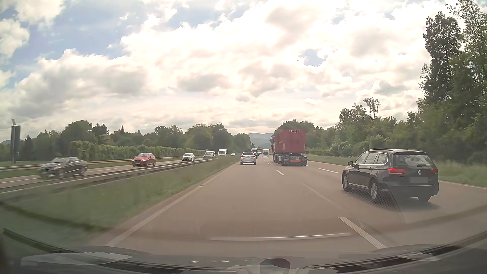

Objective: Follow the waypoints while adhering to traffic rules and regulations

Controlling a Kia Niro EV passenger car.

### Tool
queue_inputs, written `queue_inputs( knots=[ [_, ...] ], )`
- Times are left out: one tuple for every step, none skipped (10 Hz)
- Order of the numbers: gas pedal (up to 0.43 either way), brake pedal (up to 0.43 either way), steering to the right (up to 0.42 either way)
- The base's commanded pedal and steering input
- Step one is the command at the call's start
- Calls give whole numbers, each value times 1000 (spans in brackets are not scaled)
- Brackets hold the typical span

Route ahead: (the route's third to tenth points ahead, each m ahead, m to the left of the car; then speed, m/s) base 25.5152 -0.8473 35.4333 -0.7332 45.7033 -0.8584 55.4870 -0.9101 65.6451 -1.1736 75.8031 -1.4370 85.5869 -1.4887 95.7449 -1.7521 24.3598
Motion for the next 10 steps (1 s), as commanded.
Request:
queue_inputs(
  knots=[
    [110,0,2],
    [110,0,1],
    [110,0,1],
    [110,0,1],
    [110,0,1],
    [110,0,2],
    [110,0,2],
    [110,0,2],
    [110,0,1],
    [110,0,2]
  ],
)
